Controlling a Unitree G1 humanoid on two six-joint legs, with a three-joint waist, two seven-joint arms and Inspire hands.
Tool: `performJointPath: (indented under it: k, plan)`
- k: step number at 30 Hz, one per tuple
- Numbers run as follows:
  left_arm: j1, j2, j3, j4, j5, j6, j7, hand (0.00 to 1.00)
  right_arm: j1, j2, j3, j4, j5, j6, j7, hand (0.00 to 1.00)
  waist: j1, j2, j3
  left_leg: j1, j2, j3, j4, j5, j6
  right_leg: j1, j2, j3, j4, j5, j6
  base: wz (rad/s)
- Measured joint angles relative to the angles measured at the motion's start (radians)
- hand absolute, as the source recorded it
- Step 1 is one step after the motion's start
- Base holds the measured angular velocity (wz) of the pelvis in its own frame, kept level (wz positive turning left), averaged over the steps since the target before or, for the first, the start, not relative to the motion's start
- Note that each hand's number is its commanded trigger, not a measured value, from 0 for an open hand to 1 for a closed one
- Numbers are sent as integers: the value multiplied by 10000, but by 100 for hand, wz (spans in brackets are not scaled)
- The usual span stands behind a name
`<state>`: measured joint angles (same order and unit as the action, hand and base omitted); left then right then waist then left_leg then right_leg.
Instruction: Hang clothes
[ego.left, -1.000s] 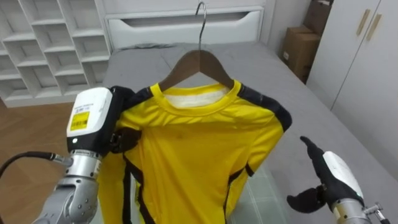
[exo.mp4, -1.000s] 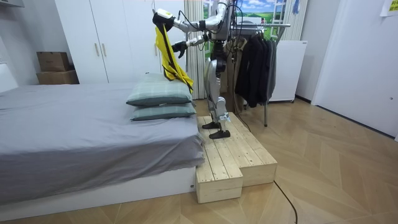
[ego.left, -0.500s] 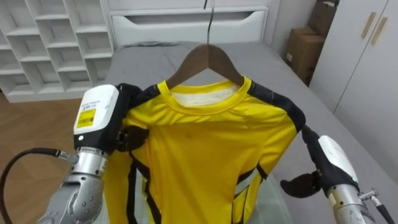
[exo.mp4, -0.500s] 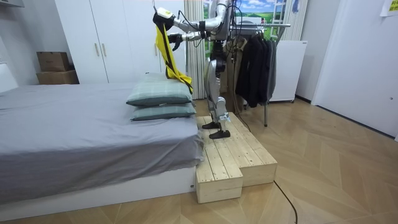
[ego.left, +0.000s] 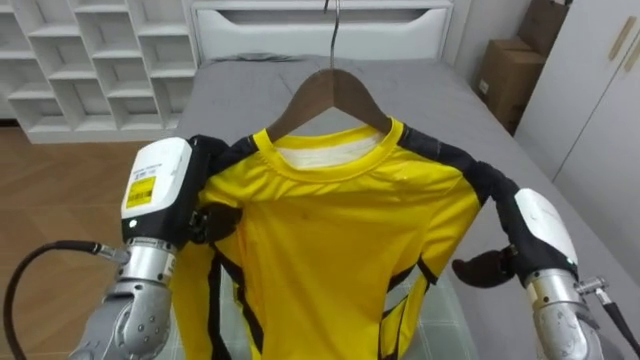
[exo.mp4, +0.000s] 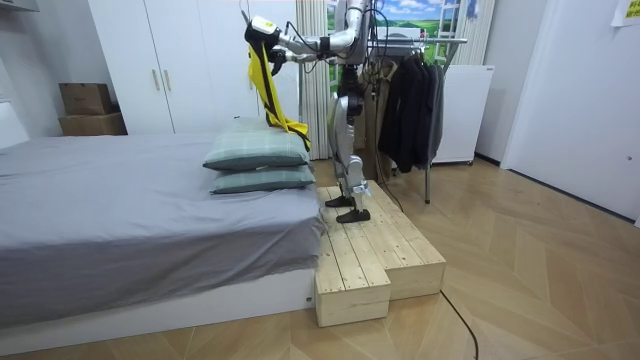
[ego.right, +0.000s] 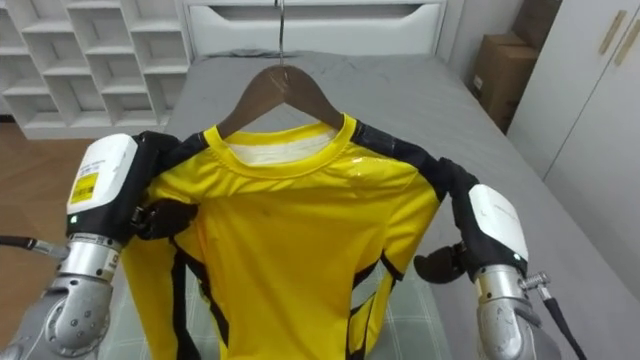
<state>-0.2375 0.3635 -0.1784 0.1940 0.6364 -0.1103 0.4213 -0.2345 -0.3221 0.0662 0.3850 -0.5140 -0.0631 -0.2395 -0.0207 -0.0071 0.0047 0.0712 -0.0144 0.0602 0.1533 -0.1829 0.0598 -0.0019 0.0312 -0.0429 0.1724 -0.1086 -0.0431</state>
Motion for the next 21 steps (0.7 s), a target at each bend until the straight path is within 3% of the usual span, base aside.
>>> performJointPath:
  k: [16,21]
  plan:
    - [53,3,-3,-4,6,2,37,100,-9,-14,-9,-133,1441,-51,-1032,0,2,26,-12,279,-4,-96,-6,0,0,348,-97,-286,5,6,-10,2]
    - [220,1,-4,-4,19,3,18,100,-10,-29,-18,-131,1416,-51,-1302,0,-25,93,-54,279,-7,-102,75,2,-3,391,-105,-365,10,6,-10,0]
